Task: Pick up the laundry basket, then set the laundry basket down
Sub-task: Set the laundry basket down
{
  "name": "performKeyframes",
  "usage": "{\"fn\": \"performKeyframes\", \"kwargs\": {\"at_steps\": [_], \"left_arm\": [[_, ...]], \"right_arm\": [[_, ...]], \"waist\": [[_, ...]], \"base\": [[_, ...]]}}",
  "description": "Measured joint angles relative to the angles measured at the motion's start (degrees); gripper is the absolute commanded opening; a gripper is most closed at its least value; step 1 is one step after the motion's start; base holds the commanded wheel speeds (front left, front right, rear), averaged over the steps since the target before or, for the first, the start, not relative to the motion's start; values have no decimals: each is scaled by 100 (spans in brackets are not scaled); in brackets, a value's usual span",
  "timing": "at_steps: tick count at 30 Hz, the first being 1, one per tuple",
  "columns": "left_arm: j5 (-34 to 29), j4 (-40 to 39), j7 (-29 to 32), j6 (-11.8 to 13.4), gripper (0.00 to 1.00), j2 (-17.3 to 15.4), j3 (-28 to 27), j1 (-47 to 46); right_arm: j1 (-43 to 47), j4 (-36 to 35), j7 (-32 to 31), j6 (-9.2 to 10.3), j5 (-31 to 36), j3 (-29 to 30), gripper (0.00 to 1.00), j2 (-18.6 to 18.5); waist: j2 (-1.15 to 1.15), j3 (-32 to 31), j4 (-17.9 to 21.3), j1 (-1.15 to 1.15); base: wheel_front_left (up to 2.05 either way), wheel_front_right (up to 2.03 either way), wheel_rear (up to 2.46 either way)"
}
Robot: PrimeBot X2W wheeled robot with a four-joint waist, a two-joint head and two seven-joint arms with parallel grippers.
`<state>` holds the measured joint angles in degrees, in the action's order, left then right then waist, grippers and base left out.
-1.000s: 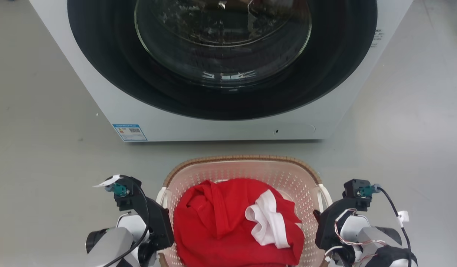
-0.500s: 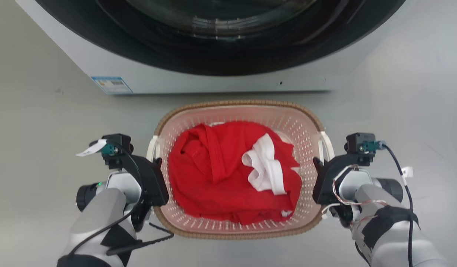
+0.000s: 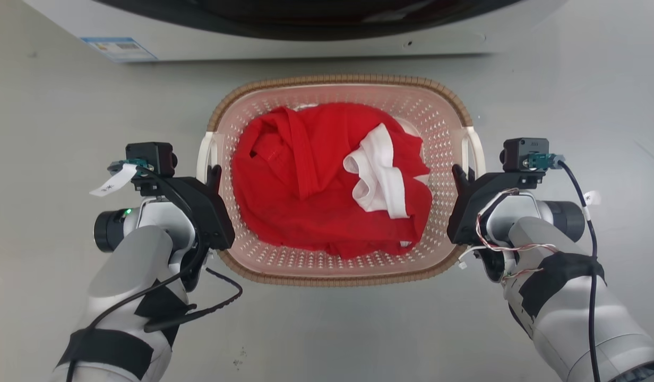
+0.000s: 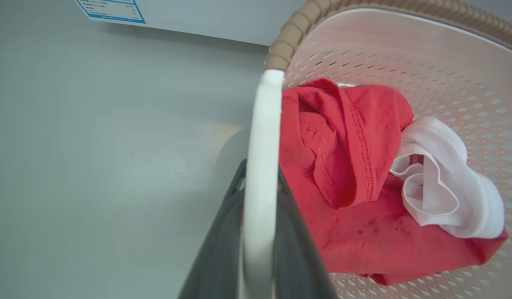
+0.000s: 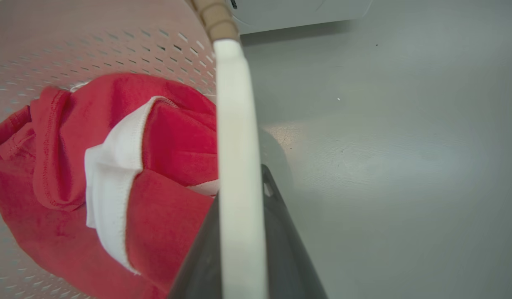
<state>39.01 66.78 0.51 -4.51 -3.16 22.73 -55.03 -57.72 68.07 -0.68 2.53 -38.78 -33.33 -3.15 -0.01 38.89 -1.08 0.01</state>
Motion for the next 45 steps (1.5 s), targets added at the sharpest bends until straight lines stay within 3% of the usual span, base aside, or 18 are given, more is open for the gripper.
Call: {"fn": "performKeyframes", "kwargs": {"at_steps": [22, 45], "left_arm": [[-64, 30, -747, -1, 0, 1, -5, -634], [-130, 247, -1120, -92, 0, 10, 12, -1005]], "right_arm": [[-651, 2, 636, 124, 205, -4, 0, -77], [-968, 107, 1083, 175, 270, 4, 0, -48]], "waist": [[1, 1189, -30, -1], [1, 1622, -57, -2]], "base": [[0, 0, 0], [0, 0, 0]]}}
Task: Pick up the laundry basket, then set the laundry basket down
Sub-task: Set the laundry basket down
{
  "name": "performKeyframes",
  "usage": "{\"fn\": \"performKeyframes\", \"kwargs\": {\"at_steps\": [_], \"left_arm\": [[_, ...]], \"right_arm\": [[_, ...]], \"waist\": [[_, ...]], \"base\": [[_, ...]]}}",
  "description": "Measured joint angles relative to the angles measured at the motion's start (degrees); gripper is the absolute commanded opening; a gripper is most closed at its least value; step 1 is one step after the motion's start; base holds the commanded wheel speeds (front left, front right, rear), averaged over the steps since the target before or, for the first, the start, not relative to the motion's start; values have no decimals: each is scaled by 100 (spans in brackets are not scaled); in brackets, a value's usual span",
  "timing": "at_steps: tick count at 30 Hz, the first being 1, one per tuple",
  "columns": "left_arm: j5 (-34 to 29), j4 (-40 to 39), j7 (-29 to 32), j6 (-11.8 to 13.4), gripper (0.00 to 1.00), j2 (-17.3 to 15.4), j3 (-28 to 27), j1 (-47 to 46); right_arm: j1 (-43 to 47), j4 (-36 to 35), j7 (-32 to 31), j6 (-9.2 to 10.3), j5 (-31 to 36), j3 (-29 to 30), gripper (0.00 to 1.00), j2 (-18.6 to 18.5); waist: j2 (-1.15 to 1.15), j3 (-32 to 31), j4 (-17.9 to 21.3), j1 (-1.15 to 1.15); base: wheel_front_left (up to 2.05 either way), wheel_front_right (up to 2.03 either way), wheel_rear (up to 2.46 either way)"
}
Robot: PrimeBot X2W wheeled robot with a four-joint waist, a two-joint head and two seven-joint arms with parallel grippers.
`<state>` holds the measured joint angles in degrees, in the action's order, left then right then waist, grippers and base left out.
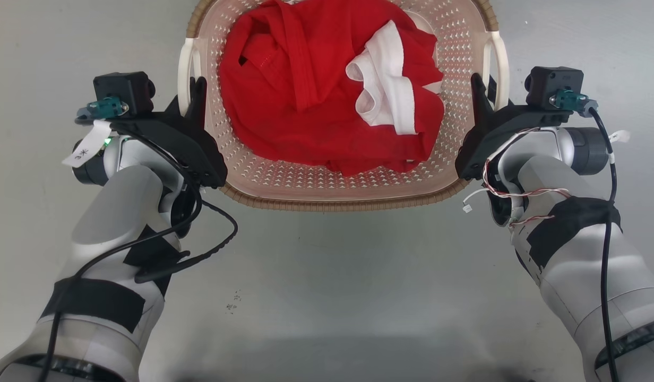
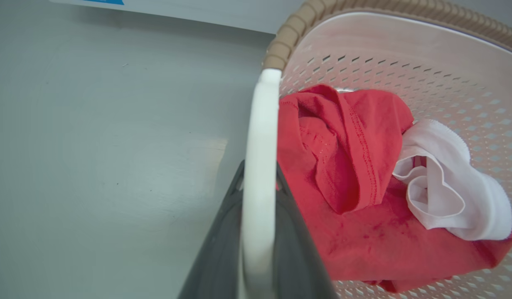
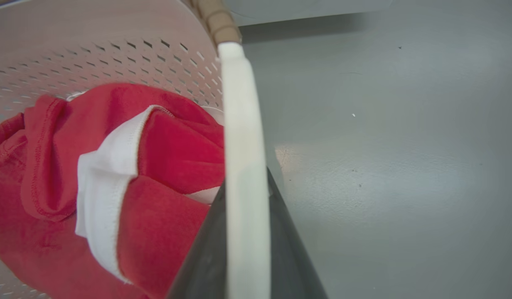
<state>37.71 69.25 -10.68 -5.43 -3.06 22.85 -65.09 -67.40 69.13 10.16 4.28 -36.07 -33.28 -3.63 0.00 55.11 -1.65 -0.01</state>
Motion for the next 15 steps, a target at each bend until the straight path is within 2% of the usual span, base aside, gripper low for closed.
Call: {"fn": "performKeyframes", "kwargs": {"at_steps": [9, 10, 11, 13, 14, 15], "left_arm": [[-8, 66, -7, -62, 2, 8, 34, -64], [-8, 79, -7, -63, 35, 11, 40, -71], [-8, 91, -8, -63, 57, 10, 41, -79], [-8, 116, -8, -63, 91, -16, 41, -94], [-8, 134, -9, -62, 100, -35, 41, -111], [-8, 153, -9, -62, 100, -58, 41, -132]], "right_arm": [[-56, 33, 1, 2, 0, -20, 0, 5], [-59, 40, 1, 1, 0, -21, 0, 7], [-64, 51, 1, 1, 0, -21, 0, 8], [-76, 80, -2, -2, -1, -23, 16, 7], [-78, 94, -3, -10, -1, -37, 20, 3], [-78, 108, -2, -10, -1, -42, 26, 1]], "waist": [[0, 33, -16, 0], [0, 31, -18, 0], [0, 28, -21, 0], [0, 23, -25, 0], [0, 21, -27, 0], [0, 18, -28, 0]], "base": [[0, 0, 0], [0, 0, 0], [0, 0, 0], [0, 0, 0], [0, 0, 0], [0, 0, 0]]}}
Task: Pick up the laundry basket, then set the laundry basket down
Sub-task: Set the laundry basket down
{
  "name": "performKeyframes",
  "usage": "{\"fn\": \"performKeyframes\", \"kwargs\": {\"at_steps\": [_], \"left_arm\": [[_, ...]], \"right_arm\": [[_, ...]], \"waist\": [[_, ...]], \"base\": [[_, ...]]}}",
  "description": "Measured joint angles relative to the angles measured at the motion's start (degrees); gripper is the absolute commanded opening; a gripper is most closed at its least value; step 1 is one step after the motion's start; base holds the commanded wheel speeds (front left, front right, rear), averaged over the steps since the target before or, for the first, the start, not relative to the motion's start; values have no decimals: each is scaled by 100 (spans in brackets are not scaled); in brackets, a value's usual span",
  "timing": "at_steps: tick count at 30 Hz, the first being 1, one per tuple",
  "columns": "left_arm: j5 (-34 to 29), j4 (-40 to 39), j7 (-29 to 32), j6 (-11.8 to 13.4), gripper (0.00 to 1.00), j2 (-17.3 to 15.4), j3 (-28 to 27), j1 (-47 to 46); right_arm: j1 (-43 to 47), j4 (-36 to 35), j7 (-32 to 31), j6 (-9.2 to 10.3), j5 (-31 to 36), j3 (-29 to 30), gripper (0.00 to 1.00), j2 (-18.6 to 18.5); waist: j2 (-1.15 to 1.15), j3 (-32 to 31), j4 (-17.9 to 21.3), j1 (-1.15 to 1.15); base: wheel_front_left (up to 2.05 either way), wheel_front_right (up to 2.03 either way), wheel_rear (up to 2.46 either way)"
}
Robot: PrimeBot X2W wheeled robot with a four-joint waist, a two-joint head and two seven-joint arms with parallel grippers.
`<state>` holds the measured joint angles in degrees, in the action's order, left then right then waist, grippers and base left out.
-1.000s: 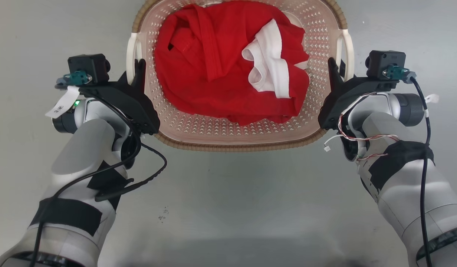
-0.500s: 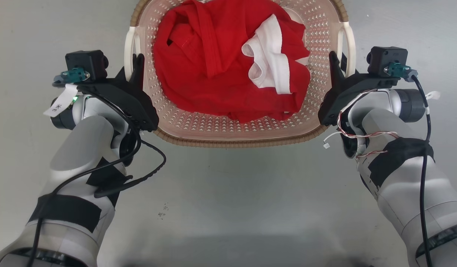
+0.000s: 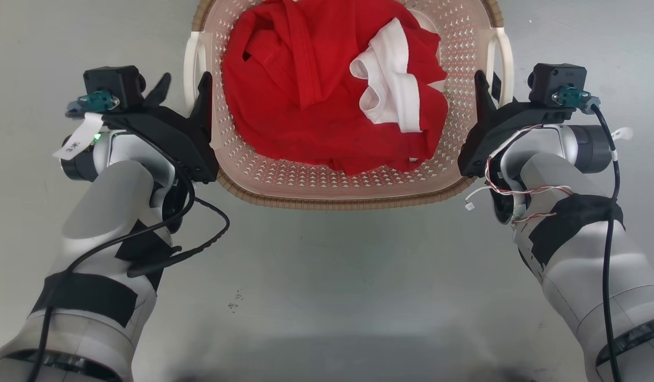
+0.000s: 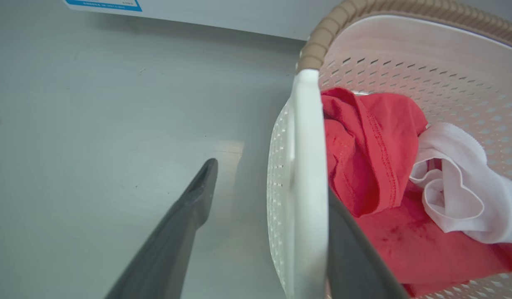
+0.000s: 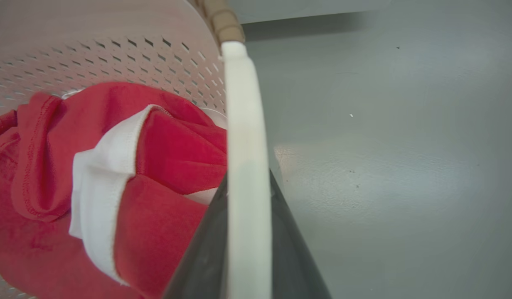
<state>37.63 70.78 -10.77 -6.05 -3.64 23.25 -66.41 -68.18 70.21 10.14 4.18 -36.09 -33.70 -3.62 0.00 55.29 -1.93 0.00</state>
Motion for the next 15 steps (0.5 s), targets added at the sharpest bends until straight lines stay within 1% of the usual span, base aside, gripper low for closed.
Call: {"fn": "performKeyframes", "kwargs": {"at_steps": [1, 2, 5, 6, 9, 10, 11, 12, 13, 15], "left_arm": [[-1, 15, 1, -1, 100, -8, 1, -15], [-1, 27, 1, 0, 100, -4, 5, -18], [-5, 66, 1, 0, 100, -4, 19, -18], [-11, 69, 1, 0, 100, -5, 24, -21], [-11, 90, 7, -1, 100, -35, 30, -38], [-11, 96, 8, -1, 100, -34, 36, -40], [-11, 102, 9, -1, 100, -33, 47, -41], [-11, 107, 10, -3, 100, -30, 54, -42], [-11, 108, 18, -5, 100, -26, 68, -44], [-11, 111, 46, -12, 100, -18, 85, -68]], "right_arm": [[0, 18, -4, -14, 0, -10, 33, -2], [0, 23, -4, -25, 0, -23, 37, -3], [0, 46, -52, -83, 0, -59, 44, -13], [0, 48, -56, -126, 0, -79, 44, -15], [0, 45, -80, -178, 0, -111, 50, -13], [0, 44, -90, -212, 0, -125, 54, -14], [0, 45, -102, -231, 0, -147, 62, -14], [0, 41, -103, -271, -1, -152, 64, -16], [1, 41, -107, -293, -2, -156, 64, -16], [2, 36, -109, -320, -2, -186, 66, -16]], "waist": [[0, -3, -1, 0], [0, -5, -2, 0], [0, -12, -4, 0], [0, -14, -5, 0], [0, -18, -8, 0], [0, -20, -9, 0], [0, -21, -10, 0], [0, -23, -12, 0], [0, -25, -13, 0], [0, -30, -14, 0]], "base": [[0, 0, 0], [0, 0, 0], [0, 0, 0], [0, 0, 0], [0, 0, 0], [0, 0, 0], [0, 0, 0], [0, 0, 0], [0, 0, 0], [0, 0, 0]]}}
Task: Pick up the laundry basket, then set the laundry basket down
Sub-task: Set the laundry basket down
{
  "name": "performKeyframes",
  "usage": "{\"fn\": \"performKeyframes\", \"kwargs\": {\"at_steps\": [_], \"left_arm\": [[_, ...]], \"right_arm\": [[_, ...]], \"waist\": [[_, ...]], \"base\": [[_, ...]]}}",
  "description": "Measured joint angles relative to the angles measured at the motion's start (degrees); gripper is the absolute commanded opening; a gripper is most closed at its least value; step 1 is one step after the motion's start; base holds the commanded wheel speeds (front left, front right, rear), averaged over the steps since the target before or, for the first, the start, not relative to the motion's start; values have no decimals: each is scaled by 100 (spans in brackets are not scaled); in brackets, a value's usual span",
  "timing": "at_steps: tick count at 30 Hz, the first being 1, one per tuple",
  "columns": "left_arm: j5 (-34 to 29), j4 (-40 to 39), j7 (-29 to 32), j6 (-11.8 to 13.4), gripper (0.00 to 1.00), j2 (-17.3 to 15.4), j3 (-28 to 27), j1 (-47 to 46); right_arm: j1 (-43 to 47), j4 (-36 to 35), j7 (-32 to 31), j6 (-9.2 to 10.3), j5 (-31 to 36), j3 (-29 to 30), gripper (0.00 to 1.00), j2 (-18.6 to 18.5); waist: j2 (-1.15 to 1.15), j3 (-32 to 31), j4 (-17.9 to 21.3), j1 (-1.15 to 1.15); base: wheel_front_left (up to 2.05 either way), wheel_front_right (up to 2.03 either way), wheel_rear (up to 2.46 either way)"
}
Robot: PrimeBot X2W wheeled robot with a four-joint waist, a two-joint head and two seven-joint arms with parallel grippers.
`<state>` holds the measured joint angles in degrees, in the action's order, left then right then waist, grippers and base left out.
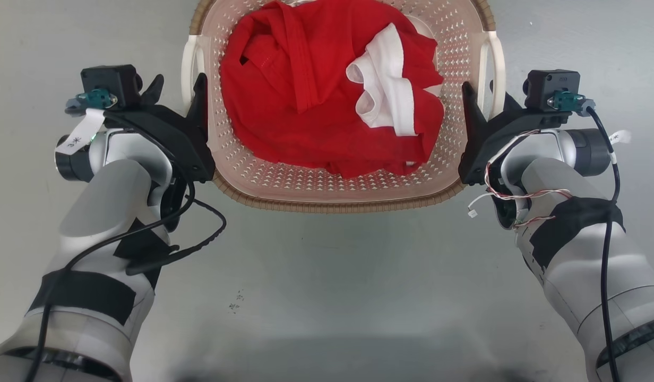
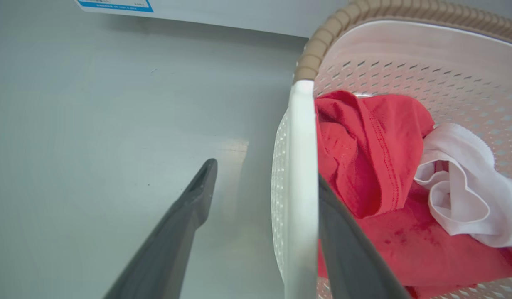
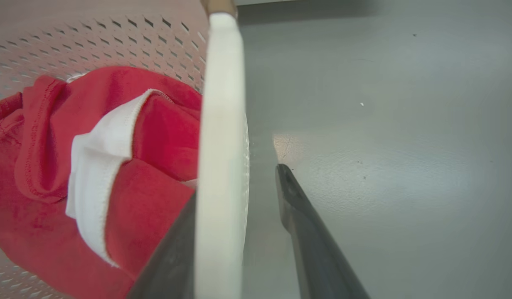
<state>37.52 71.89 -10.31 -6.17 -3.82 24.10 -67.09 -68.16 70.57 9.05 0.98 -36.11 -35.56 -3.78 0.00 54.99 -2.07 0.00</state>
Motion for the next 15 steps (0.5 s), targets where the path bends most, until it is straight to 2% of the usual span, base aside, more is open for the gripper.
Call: {"fn": "performKeyframes", "kwargs": {"at_steps": [1, 9, 15], "left_arm": [[0, 0, 0, 0, 100, 0, 0, 0], [2, 7, 63, -46, 100, 64, 48, -74], [7, 25, 63, -91, 100, 122, 100, -40]], "right_arm": [[0, 0, 0, 0, 0, 0, 70, 0], [3, -71, -22, -101, -20, -94, 80, 2], [194, -256, 11, -151, -114, -224, 97, 0]], "waist": [[0, 0, 0, 0], [0, -46, 3, 0], [0, -203, -10, 0]], "base": [[0, 0, 0], [0, 0, 0], [0, 0, 0]]}}
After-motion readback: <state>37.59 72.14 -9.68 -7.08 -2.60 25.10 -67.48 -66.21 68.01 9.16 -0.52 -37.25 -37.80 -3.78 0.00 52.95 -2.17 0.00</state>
